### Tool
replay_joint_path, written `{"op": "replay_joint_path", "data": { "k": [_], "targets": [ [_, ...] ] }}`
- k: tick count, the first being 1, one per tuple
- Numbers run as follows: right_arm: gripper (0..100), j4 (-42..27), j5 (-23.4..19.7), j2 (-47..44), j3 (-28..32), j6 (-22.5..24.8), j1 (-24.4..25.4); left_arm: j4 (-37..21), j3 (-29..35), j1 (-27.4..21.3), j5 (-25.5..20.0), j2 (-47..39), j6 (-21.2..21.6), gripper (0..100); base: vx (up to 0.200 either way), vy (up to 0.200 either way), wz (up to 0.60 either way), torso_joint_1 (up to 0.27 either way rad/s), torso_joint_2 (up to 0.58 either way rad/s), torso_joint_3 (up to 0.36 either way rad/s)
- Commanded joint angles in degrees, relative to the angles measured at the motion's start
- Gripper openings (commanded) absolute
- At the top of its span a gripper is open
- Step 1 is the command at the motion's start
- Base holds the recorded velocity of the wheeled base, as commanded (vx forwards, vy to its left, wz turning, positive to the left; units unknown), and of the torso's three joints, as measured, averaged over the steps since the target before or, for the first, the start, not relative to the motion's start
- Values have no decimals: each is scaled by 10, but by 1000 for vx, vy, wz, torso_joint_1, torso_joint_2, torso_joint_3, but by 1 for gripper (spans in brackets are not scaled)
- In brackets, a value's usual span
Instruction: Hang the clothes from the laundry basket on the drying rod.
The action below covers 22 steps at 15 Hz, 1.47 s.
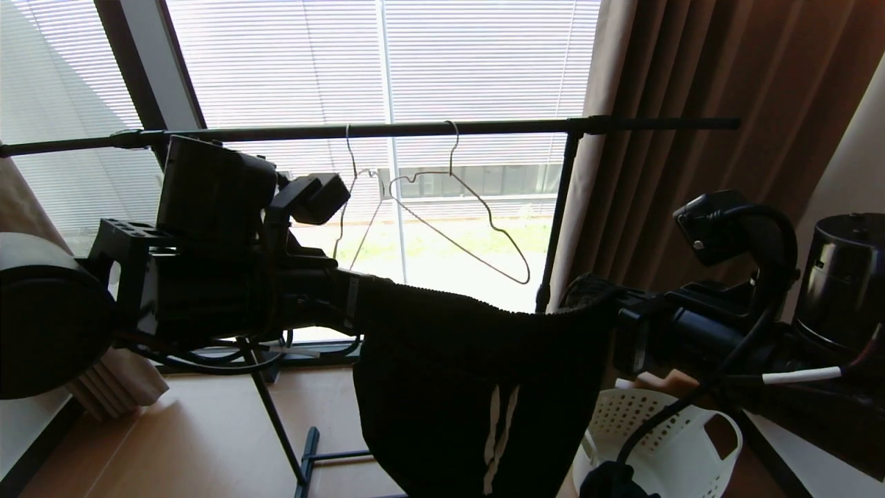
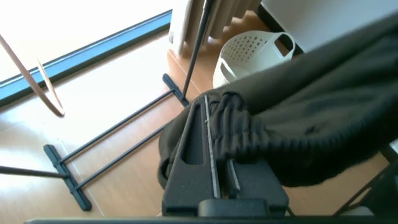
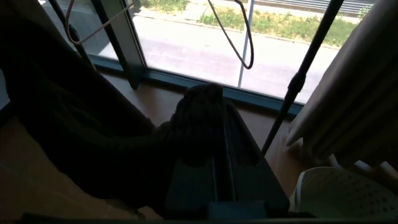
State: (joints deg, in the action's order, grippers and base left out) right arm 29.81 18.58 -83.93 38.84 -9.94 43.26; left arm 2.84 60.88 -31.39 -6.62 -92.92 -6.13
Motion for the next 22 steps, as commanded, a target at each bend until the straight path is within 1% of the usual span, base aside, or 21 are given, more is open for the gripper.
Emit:
{"op": "replay_joint_path", "data": {
  "k": [1,5,9,11,13,14,15,16,17,19,22],
  "targets": [
    [0,1,-3,9,-10,-1,25,-1,32,-2,0,-28,0,0,0,0,0,0,0,0],
    [0,1,-4,-5,-17,-2,31,-3,67,-7,0,-36,1,0,0,0,0,0,0,0],
    [0,1,0,-26,-16,-1,30,-2,71,-10,0,-39,1,0,0,0,0,0,0,0],
    [0,1,0,-37,-20,-1,29,-6,93,-9,0,-42,1,0,0,0,0,0,0,0],
    [0,1,0,-55,-23,-2,27,-30,125,-10,0,-44,1,0,0,0,0,0,0,0],
    [0,1,0,-55,-23,-2,26,-32,127,-10,0,-45,1,0,0,0,0,0,0,0],
    [0,11,-3,-68,-31,-3,24,-62,156,-13,0,-48,1,0,0,0,0,0,0,0],
    [0,33,-3,-76,-39,-3,20,-64,161,-16,0,-53,1,0,0,0,0,0,0,0],
    [100,55,-3,-83,-51,0,19,-64,164,-17,0,-53,2,0,0,0,0,0,0,0],
    [100,68,-6,-97,-74,0,19,-64,166,-17,1,-53,15,0,0,0,0,0,0,0],
    [100,100,-6,-110,-91,1,19,-65,173,-17,7,-57,16,0,0,0,0,0,0,0]
  ]
}}
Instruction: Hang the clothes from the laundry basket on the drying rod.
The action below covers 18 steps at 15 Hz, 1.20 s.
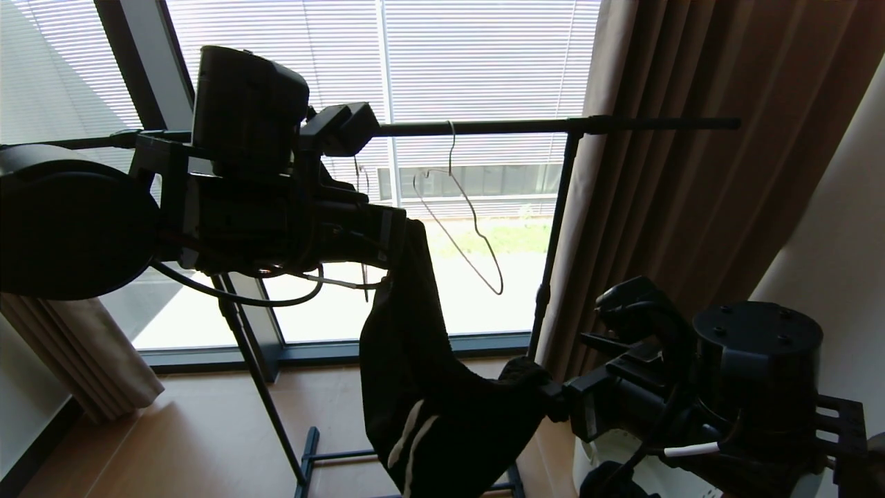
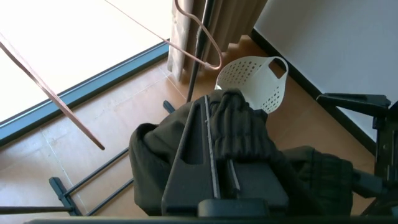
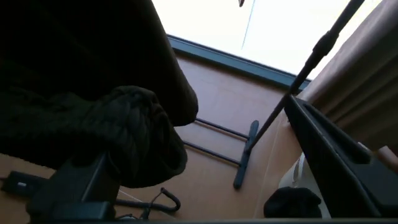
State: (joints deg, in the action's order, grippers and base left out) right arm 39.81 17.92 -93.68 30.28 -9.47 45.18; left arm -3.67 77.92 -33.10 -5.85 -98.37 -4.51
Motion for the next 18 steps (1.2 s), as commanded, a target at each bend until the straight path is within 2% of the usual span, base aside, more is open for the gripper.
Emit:
{"op": "replay_joint_path", "data": {
  "k": [1,3,4,10,13,18],
  "targets": [
    [100,5,-2,-13,-15,14,1,-2,14,1,1,-5,-1,0,0,0,0,0,0,0],
    [100,13,-4,-14,-27,31,7,-8,22,0,2,-9,0,0,0,0,0,0,0,0],
    [100,38,-36,-14,-48,58,16,-11,32,0,15,-12,-1,0,0,0,0,0,0,0],
    [100,112,-120,-44,-53,167,16,-13,43,0,49,-12,0,0,0,0,0,0,0,0],
    [100,157,-151,-59,-42,181,16,-13,39,-1,64,-11,0,0,0,0,0,0,0,0],
    [100,152,-153,-77,15,184,18,-13,36,-15,64,-2,0,0,0,0,0,0,0,0]
  ]
}}
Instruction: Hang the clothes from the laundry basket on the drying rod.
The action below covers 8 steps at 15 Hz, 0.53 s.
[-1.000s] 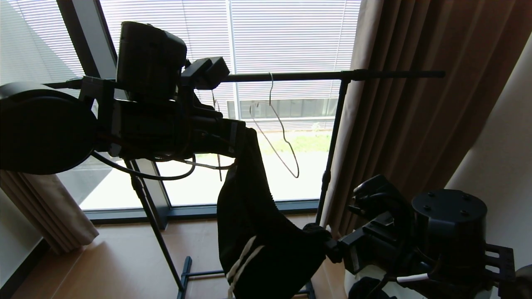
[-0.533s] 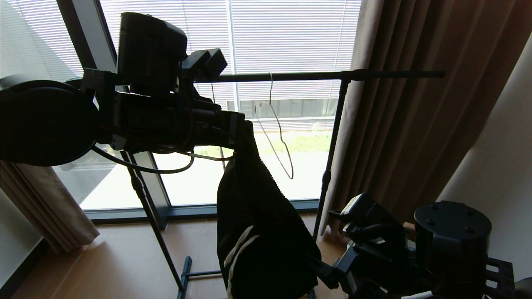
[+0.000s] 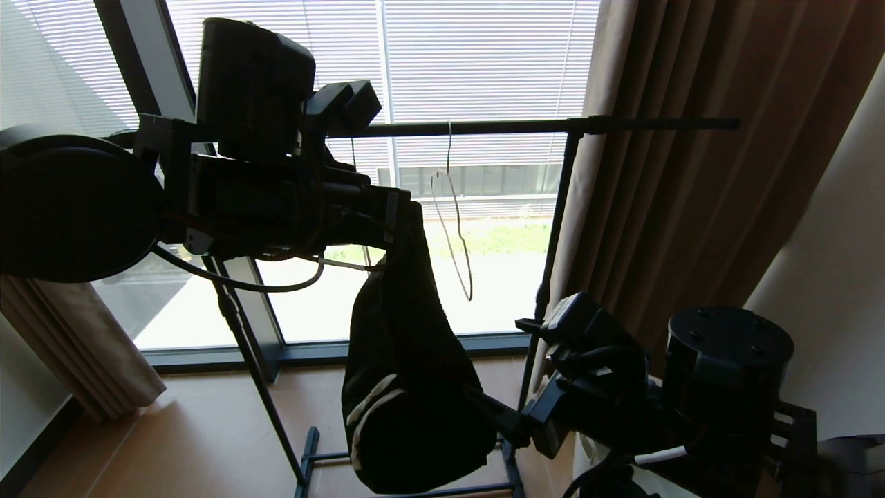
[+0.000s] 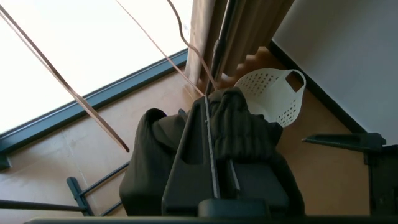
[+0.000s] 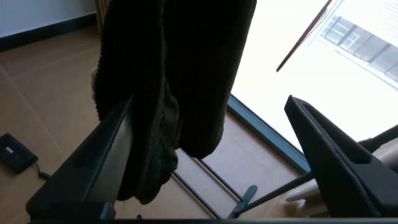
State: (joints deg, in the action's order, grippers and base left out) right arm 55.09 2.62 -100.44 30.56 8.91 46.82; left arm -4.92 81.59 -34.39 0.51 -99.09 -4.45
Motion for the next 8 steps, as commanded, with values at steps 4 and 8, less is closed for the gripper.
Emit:
{"op": "replay_joint_path", "data": {
  "k": [4,8],
  "targets": [
    [100,-9,2,-34,26,2,11,1,-12,-5,0,12,0,0,0,0,0,0,0,0],
    [0,-6,4,-51,23,1,8,1,-21,-9,0,20,0,0,0,0,0,0,0,0]
  ]
}}
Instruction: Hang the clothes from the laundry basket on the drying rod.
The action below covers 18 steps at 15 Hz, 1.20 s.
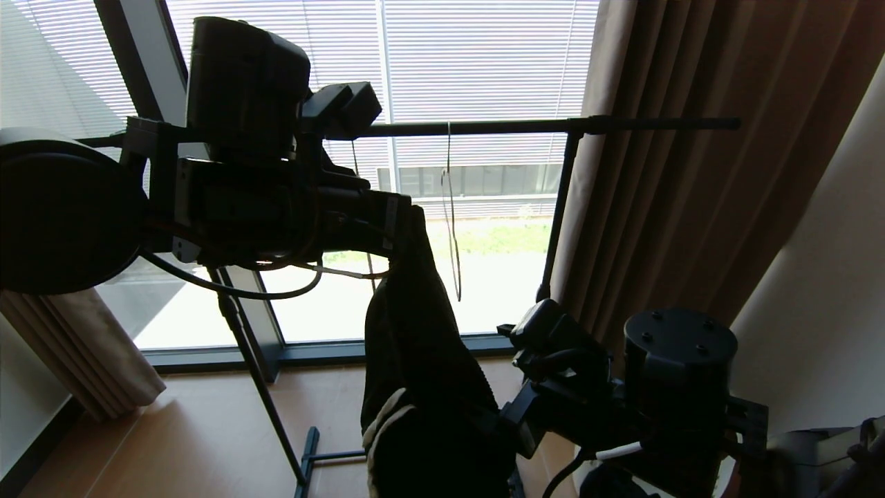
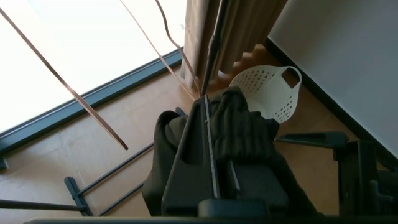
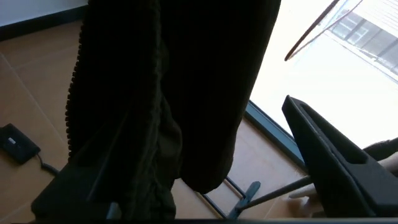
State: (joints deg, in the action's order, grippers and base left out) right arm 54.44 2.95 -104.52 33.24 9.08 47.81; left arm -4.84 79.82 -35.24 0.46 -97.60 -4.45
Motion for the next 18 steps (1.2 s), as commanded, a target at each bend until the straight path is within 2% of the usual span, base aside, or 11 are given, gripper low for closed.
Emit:
{"op": "replay_joint_path", "data": {
  "k": [1,4,6,8,11,14,15,18],
  "targets": [
    [0,0,0,-10,-4,0,-3,0,-3,-1,0,6,0,0,0,0,0,0,0,0],
    [0,5,0,0,-14,-11,-33,1,-28,0,-3,20,1,0,0,0,0,0,0,0],
    [0,2,7,29,-10,-69,-62,2,-88,0,-6,47,10,0,0,0,0,0,0,0],
    [0,-10,32,38,22,-86,-83,5,-137,0,-19,65,13,0,0,0,0,0,0,0],
    [0,-63,87,35,99,-115,-87,6,-187,0,-68,85,14,0,0,0,0,0,0,0],
    [0,-96,96,34,148,-122,-86,33,-217,0,-69,83,16,0,0,0,0,0,0,0],
    [0,-96,96,34,153,-122,-86,41,-228,-1,-70,83,16,100,0,0,0,0,0,0],
    [0,-96,97,26,162,-128,-88,42,-255,-1,-70,97,17,100,0,0,0,0,0,0]
  ]
}}
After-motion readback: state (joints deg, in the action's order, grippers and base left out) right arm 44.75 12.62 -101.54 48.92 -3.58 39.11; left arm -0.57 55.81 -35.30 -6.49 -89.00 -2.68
